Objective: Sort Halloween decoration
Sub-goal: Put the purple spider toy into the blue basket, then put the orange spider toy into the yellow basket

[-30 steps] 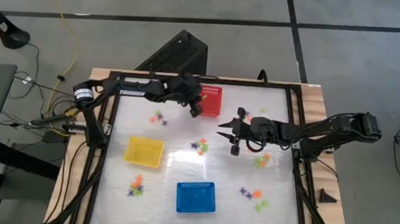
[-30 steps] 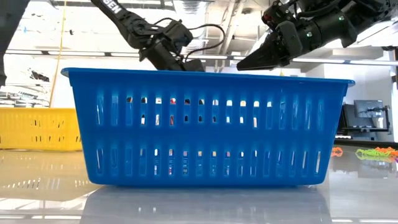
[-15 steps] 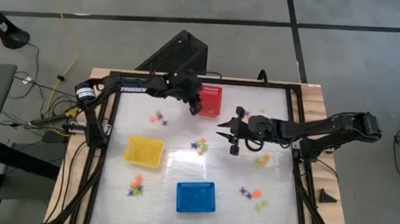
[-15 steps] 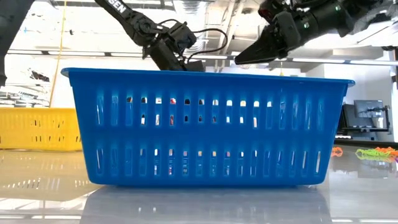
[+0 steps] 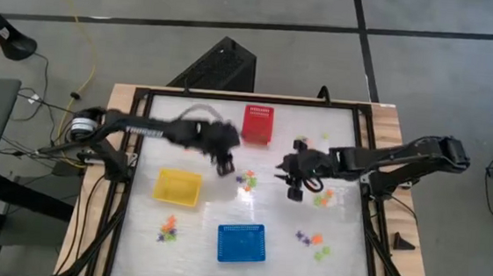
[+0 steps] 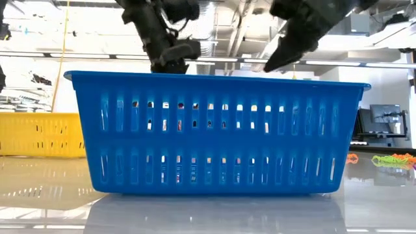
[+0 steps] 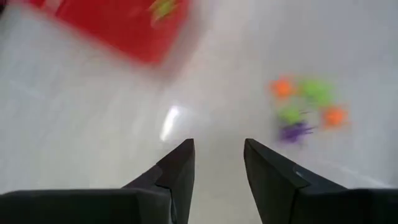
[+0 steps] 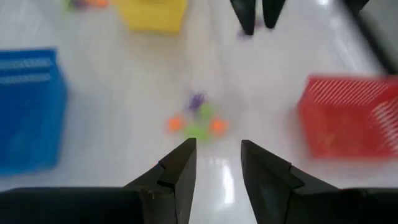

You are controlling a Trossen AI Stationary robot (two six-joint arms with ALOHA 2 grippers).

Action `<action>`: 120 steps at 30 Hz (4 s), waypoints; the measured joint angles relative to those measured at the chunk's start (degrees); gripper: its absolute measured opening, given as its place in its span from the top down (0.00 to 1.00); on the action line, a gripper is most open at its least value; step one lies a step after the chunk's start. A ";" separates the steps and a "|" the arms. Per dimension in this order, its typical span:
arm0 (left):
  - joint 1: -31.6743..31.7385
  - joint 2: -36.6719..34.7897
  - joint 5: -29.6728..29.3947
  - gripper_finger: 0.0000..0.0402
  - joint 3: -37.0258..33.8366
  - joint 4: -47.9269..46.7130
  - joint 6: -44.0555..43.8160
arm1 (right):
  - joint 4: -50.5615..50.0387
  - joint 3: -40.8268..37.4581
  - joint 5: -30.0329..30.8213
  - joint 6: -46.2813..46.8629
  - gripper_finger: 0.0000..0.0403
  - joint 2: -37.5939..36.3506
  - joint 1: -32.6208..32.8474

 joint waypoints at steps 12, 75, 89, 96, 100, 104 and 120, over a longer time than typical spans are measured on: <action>-13.21 0.42 -7.57 0.70 -17.84 30.02 7.91 | 11.58 0.10 0.00 3.39 0.60 0.02 8.76; -7.64 -3.84 25.49 1.00 -8.57 15.55 14.31 | 10.93 0.10 -0.15 -1.69 0.60 0.00 5.21; -21.51 4.77 38.13 1.00 -8.56 42.05 7.16 | 14.94 0.10 -0.15 0.87 0.60 0.00 9.31; -25.99 9.27 28.06 1.00 -7.08 43.30 2.61 | 17.78 0.10 -0.12 2.46 0.60 0.01 13.24; -26.49 9.19 19.90 1.00 -7.10 38.55 0.54 | 18.39 0.08 -0.11 2.57 0.60 0.01 15.44; -26.17 9.13 18.70 0.97 -7.14 35.18 0.31 | 18.28 0.08 -0.07 2.98 0.60 0.02 17.25; -23.81 2.16 19.07 0.75 -3.47 10.70 -1.57 | 17.68 0.08 3.12 8.55 0.60 0.44 18.23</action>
